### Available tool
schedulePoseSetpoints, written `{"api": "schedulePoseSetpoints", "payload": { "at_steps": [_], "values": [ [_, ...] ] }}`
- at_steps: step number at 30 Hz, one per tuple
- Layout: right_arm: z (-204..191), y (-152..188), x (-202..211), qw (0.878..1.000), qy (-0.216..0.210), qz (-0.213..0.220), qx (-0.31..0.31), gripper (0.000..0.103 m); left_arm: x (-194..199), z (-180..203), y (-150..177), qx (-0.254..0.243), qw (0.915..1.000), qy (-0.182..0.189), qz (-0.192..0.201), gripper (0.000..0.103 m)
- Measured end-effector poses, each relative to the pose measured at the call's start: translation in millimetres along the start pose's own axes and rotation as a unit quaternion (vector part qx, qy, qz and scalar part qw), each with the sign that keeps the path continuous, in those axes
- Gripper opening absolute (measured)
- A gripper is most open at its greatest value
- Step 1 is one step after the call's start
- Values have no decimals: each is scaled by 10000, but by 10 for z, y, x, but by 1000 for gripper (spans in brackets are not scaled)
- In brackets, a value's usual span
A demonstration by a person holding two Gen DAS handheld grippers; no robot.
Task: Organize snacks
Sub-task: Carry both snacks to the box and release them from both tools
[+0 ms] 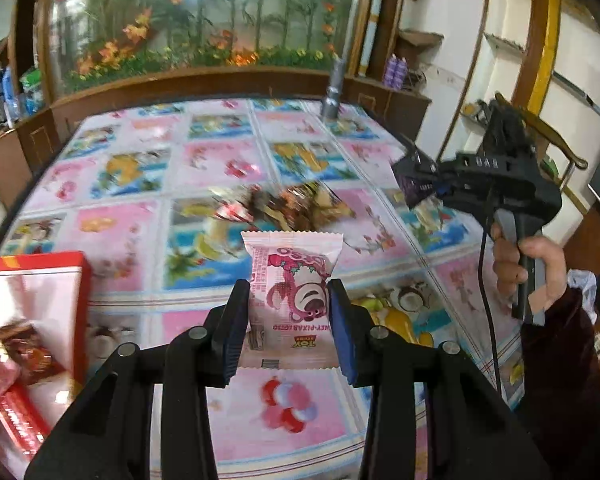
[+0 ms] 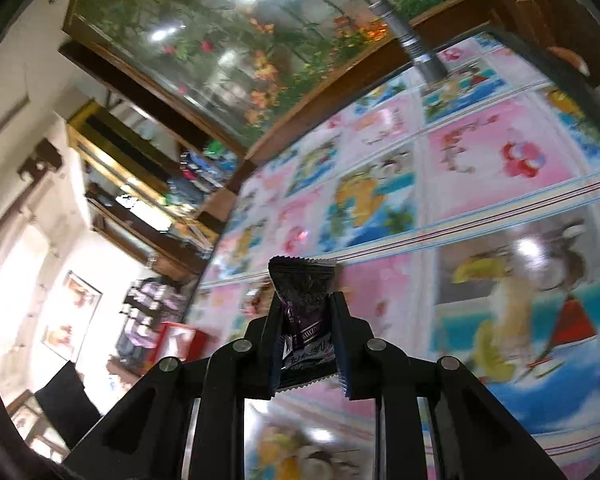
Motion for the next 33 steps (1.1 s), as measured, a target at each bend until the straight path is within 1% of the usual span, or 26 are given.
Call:
{"api": "schedulePoseSetpoints", "payload": {
  "at_steps": [1, 5, 8, 13, 15, 18, 23, 27, 30, 33],
  "values": [
    [-48, 15, -12, 10000, -83, -10, 2, 22, 86, -70, -27, 21, 9999, -65, 99, 36],
    [-335, 119, -120, 9987, -511, -61, -2, 22, 302, -291, -48, 109, 9993, -220, 290, 36],
    [-587, 243, -233, 9977, -672, -105, 36, 22, 441, -460, -37, 220, 9983, -329, 421, 36],
    [-1122, 522, -542, 9939, -1046, -277, 224, 21, 674, -774, 21, 396, 9957, -580, 601, 37],
    [-1325, 633, -673, 9920, -1173, -357, 312, 21, 765, -938, 73, 543, 9940, -685, 659, 37],
    [-1646, 799, -908, 9872, -1448, -561, 357, 21, 884, -1129, 160, 676, 9916, -837, 719, 37],
    [-2172, 1069, -1293, 9778, -1842, -879, 474, 21, 1126, -1551, 324, 991, 9850, -1145, 831, 37],
    [-2549, 1288, -1559, 9718, -2013, -1065, 613, 21, 1286, -1826, 424, 1198, 9786, -1383, 937, 37],
    [-2730, 1402, -1704, 9684, -2114, -1166, 630, 21, 1394, -2054, 514, 1374, 9732, -1557, 992, 37],
    [-2898, 1509, -1879, 9658, -2126, -1292, 737, 21, 1454, -2221, 581, 1485, 9689, -1713, 995, 37]
  ]
}}
Point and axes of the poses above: each gripper's, at about its wrist camera, not at the fingertips, and x roughly against the way its jaws point, z to its right, y to its underside, the point moved 9 cm from there along -x, roughly the way its jaws point, and after that the axes turned 8 degrees about y, right-handed, at the moved point
